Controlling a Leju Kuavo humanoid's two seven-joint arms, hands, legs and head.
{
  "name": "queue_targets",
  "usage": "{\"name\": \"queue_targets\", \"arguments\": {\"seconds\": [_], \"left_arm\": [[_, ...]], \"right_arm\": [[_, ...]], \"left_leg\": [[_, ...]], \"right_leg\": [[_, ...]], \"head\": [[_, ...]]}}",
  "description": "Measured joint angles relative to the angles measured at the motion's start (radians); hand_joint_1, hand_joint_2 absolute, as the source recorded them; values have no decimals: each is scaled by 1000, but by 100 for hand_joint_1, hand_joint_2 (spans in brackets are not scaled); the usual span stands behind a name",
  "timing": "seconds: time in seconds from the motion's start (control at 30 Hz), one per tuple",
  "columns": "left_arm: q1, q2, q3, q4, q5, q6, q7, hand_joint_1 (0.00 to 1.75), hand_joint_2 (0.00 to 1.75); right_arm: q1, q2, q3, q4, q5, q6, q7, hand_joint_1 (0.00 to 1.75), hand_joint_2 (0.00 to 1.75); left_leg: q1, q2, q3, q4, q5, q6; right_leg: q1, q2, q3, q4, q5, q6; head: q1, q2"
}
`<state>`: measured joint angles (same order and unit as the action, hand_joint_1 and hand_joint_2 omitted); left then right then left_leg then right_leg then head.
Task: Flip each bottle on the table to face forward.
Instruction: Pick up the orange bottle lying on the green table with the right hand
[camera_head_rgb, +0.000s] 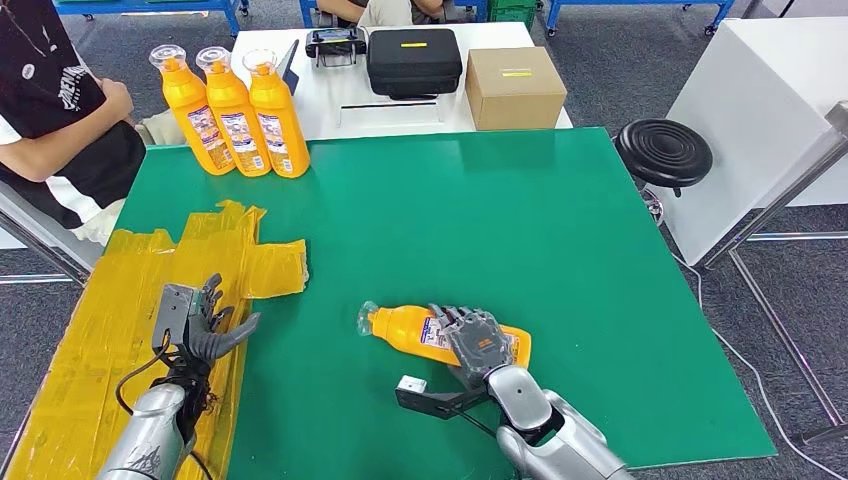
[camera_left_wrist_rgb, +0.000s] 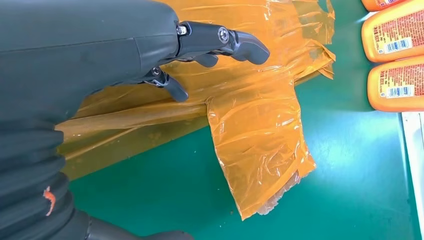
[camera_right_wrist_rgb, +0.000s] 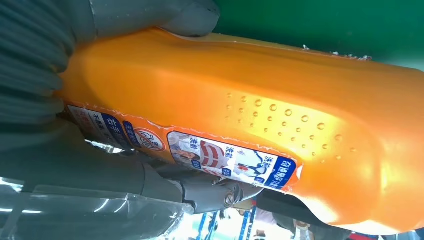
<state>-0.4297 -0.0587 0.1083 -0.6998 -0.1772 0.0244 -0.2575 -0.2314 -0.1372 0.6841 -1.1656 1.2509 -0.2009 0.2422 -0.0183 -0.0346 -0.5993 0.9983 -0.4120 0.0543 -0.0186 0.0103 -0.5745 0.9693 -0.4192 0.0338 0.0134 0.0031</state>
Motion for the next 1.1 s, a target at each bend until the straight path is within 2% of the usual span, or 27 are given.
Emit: {"name": "queue_targets", "arguments": {"seconds": [0.17,0.33,0.67,1.1], "left_arm": [[-1,-3,0,0,-3,-2,1,0,175],[-10,-13,-3,3,-10,-8,5,0,175],[-13,-32,-10,11,-12,-18,5,0,175],[-25,-38,-20,18,-3,-38,4,0,175]], "right_arm": [[-4,12,-19,20,0,-14,0,175,175],[-8,29,-60,59,-16,-79,-10,175,175],[-7,69,-181,73,-198,-217,-115,175,175],[-10,144,-286,7,-360,-256,-239,175,175]], "left_leg": [[0,0,0,0,0,0],[0,-1,0,0,0,0],[0,-1,-1,0,0,0],[0,-1,-3,0,1,0]], "right_leg": [[0,0,0,0,0,0],[0,0,0,0,0,0],[0,0,-1,0,0,0],[0,0,-3,1,0,0]], "head": [[0,0],[0,0],[0,0],[0,0]]}}
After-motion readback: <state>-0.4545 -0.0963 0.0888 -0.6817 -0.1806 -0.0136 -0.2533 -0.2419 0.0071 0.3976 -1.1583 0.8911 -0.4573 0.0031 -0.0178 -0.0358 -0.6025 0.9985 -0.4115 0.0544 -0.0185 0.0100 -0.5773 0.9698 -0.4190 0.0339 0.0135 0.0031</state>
